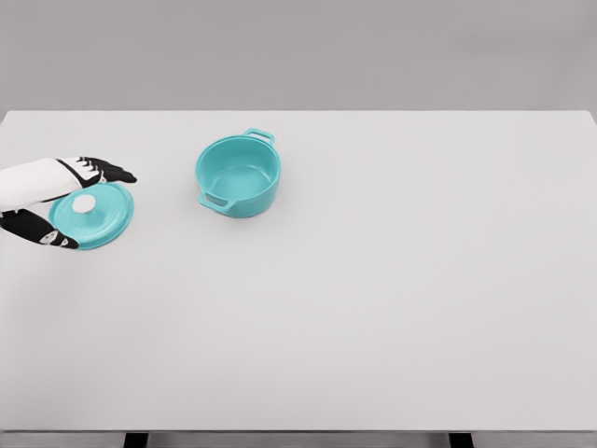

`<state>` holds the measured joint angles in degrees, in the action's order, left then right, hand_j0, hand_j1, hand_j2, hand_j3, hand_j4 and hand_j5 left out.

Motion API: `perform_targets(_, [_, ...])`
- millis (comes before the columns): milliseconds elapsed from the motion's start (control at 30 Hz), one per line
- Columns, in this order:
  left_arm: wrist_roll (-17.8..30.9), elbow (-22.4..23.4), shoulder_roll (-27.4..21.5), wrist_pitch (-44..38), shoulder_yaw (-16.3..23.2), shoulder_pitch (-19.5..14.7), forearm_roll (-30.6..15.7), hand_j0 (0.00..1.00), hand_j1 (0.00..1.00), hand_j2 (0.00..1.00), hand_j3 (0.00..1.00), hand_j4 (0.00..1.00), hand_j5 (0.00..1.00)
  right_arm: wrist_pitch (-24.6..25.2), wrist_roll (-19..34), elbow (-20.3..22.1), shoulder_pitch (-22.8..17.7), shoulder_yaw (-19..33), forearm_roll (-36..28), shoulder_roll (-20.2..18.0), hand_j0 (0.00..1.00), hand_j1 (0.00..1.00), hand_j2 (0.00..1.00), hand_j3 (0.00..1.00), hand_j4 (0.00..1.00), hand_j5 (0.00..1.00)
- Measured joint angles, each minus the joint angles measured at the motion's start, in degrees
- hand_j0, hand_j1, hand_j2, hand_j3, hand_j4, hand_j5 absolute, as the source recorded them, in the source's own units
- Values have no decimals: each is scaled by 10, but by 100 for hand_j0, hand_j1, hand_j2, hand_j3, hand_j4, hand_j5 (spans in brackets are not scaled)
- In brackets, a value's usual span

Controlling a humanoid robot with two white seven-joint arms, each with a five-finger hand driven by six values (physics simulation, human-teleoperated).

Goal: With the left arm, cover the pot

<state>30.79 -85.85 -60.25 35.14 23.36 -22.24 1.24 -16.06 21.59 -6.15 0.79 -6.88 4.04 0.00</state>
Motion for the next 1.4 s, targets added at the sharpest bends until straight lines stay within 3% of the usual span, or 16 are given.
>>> perform_targets(200, [0,25,-4,0,2,-29,44,100,100,100,100,100,100,0,1,-3,-7,1,0,0,100,100,100,100,100,100])
perform_targets(367, [-1,102,16,-1,9,-96,80,100,100,100,100,100,100,0,1,-3,-7,2,0,0,100,100,100,100,100,100])
perform_targets(500, [-2,146,42,0,45,-122,95,100,100,100,100,100,100,0,1,-3,-7,2,0,0,100,100,100,100,100,100])
perform_targets(567, [5,170,61,-1,73,-152,94,100,100,100,100,100,100,0,1,-3,-7,2,0,0,100,100,100,100,100,100])
perform_targets(733, [31,242,92,0,121,-159,87,100,100,100,100,100,100,0,1,-3,-7,2,0,0,100,100,100,100,100,100])
perform_targets(767, [33,250,94,0,132,-179,85,100,100,100,100,100,100,0,1,-3,-7,2,0,0,100,100,100,100,100,100])
perform_targets(900, [35,263,99,0,160,-184,84,100,100,100,100,100,100,0,1,-3,-7,2,0,0,100,100,100,100,100,100])
perform_targets(1167, [35,282,99,0,170,-194,87,100,100,100,100,100,100,0,1,-3,-7,2,0,0,100,100,100,100,100,100])
perform_targets(1400, [35,297,101,0,170,-210,127,100,100,100,100,100,100,0,1,-3,-7,2,0,0,100,100,100,100,100,100])
